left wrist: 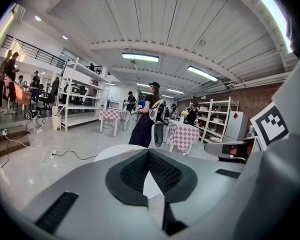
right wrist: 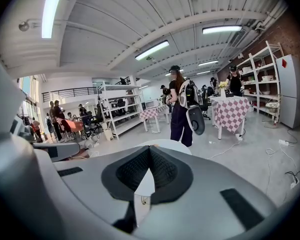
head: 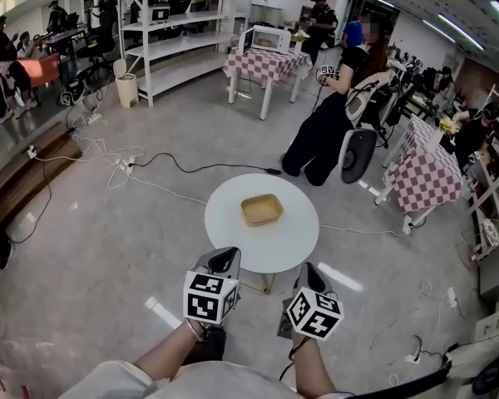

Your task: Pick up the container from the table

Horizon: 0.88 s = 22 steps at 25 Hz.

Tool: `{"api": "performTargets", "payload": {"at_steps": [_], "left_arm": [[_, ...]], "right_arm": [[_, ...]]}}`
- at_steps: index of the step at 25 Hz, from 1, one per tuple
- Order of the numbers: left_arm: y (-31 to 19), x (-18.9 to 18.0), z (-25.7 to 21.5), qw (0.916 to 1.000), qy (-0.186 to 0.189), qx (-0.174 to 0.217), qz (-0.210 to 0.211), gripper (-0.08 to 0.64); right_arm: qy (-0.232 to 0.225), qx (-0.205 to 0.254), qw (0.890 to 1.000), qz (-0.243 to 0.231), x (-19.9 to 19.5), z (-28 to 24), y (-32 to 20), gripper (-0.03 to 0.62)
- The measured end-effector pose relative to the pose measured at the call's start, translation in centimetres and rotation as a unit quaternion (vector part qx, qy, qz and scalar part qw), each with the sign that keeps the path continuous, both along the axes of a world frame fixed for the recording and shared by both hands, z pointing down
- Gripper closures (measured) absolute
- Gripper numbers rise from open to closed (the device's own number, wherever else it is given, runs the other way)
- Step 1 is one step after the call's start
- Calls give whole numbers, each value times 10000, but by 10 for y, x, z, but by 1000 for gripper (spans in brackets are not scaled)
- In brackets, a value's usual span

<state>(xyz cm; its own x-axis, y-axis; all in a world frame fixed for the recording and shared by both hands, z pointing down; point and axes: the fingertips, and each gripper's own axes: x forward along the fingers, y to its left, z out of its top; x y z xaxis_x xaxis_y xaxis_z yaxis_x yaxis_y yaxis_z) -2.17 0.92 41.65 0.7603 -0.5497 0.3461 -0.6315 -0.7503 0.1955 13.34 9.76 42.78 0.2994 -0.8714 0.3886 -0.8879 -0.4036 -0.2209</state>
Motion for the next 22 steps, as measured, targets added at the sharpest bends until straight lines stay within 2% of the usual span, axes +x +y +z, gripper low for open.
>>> {"api": "performTargets", "payload": {"at_steps": [15, 22], "left_arm": [[-63, 36, -10, 9997, 117, -7, 230, 543], [-99, 50, -11, 9997, 166, 36, 171, 543]], "right_arm": [[216, -68, 9996, 183, 33, -16, -54, 568], [299, -86, 9995, 111, 44, -16, -86, 568]]}}
